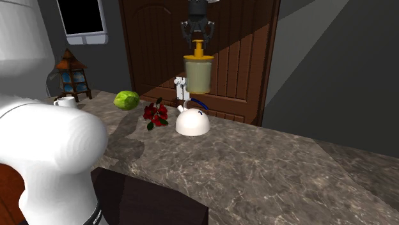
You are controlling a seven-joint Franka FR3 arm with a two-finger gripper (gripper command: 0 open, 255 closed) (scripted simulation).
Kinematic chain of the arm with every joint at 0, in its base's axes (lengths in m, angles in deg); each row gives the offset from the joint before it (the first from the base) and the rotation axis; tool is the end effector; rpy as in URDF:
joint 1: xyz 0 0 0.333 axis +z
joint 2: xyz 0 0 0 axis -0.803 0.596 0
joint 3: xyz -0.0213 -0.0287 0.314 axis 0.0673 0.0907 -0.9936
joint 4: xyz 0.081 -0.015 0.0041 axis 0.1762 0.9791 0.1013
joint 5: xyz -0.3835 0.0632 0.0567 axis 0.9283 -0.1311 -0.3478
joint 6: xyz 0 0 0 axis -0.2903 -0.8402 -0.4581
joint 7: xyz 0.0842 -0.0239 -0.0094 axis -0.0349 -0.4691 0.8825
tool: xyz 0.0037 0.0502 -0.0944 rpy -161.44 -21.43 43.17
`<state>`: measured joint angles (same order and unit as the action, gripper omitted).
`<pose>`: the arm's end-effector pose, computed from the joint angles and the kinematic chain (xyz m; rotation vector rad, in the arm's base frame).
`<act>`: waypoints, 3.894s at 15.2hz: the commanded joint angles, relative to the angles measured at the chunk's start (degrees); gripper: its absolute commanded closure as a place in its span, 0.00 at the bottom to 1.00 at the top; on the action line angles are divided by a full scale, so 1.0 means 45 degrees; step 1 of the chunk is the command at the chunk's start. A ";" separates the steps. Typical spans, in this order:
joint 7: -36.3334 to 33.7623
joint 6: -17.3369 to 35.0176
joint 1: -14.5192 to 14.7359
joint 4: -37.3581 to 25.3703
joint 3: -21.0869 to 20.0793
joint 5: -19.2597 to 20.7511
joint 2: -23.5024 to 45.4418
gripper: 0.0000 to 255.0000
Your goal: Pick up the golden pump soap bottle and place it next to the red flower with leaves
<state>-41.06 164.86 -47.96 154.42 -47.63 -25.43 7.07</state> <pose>0.5512 -0.0984 0.6392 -3.0986 -0.3360 -0.0870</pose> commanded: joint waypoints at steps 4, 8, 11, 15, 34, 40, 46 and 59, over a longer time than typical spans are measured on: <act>-0.1634 0.0201 0.0792 0.0942 -0.0823 0.0271 -0.0833 1.00; -0.2900 0.0216 0.1364 0.1345 -0.1514 0.0369 -0.1256 1.00; -0.3840 0.0197 0.1781 0.1478 -0.2036 0.0397 -0.1427 1.00; -0.5082 0.0136 0.2327 0.1436 -0.2732 0.0401 -0.1463 1.00; -1.0858 -0.0957 0.5150 -0.2553 -0.5747 0.0929 0.1436 1.00; -1.1974 -0.0905 0.5900 -0.3516 -0.6184 0.1262 0.2496 1.00; -1.1948 0.0329 0.5808 -0.1838 -0.6160 0.1162 0.2044 1.00; -1.1941 0.2718 0.5719 0.0964 -0.6125 0.1081 0.1622 1.00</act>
<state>-94.82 176.18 -22.19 157.76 -75.21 -20.54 14.55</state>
